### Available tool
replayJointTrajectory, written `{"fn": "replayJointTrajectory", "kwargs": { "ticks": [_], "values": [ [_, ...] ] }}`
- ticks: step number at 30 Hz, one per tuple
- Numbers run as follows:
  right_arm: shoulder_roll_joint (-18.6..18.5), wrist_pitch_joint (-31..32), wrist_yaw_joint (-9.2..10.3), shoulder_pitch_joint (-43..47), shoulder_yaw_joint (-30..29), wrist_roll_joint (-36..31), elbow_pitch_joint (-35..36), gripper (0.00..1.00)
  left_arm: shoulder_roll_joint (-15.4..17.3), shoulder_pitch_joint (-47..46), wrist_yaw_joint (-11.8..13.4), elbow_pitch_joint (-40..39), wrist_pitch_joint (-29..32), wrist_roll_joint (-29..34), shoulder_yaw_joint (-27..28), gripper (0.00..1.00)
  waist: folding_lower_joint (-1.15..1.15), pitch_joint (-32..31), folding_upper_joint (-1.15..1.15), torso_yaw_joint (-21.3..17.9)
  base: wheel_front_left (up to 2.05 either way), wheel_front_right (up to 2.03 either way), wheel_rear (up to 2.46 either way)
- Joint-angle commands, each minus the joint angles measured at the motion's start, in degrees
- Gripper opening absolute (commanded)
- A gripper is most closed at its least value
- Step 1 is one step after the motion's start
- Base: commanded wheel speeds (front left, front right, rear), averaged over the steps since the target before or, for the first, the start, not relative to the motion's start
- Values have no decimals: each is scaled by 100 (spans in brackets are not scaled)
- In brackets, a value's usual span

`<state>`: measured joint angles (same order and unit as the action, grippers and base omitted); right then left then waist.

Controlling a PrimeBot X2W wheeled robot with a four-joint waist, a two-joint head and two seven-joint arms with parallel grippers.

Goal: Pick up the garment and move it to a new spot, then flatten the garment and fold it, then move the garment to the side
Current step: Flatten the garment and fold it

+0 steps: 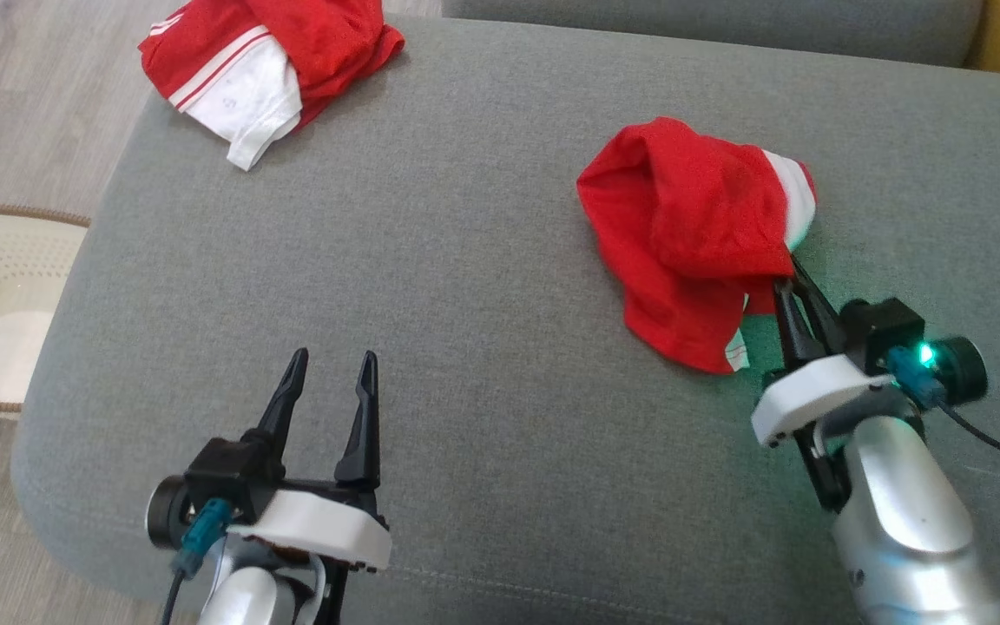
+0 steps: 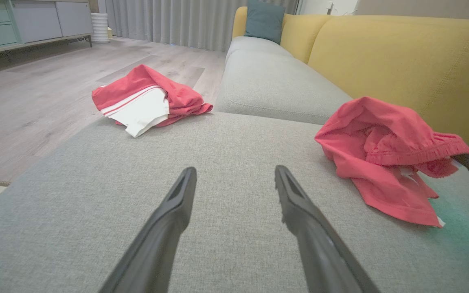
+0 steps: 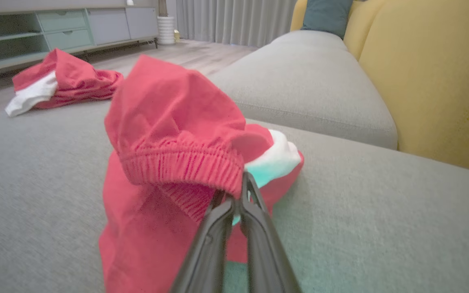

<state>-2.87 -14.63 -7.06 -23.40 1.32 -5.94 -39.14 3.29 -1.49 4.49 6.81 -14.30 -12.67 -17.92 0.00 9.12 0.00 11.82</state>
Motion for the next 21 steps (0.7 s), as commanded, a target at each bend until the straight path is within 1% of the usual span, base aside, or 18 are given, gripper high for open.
{"fn": "replayJointTrajectory", "kwargs": {
  "ticks": [1,5,8,11,15,19,20,21],
  "values": [
    [0,-37,-43,-171,295,143,360,0,-29,-262,-2,-192,-70,-25,171,100,0,-24,0,-28,0,0,0],
    [0,-37,-43,-183,683,421,735,0,-33,-280,-8,-179,-70,-31,153,100,0,-53,0,-35,0,0,0],
    [0,-37,-43,-242,1254,741,1061,0,-35,-304,-19,-166,-70,-39,119,100,0,-81,0,14,0,0,0],
    [0,-37,-43,-408,1867,1018,1218,0,-37,-320,-22,-168,-70,-47,91,100,0,-98,0,131,0,0,0],
    [0,-37,-43,-777,2664,1335,1024,0,-39,-321,-23,-171,-70,-69,21,100,0,-117,0,383,0,0,0],
    [0,-37,-43,-1157,3493,1673,440,0,-40,-311,17,-181,-70,-132,-80,100,0,-151,0,675,0,0,0],
    [0,-37,-43,-1231,3670,1763,264,11,-40,-309,23,-181,-70,-143,-108,100,0,-161,0,744,0,0,0],
    [0,-37,-43,-1290,3829,1876,114,44,-40,-305,29,-179,-70,-153,-134,100,0,-170,0,805,0,0,0]
  ]
}}
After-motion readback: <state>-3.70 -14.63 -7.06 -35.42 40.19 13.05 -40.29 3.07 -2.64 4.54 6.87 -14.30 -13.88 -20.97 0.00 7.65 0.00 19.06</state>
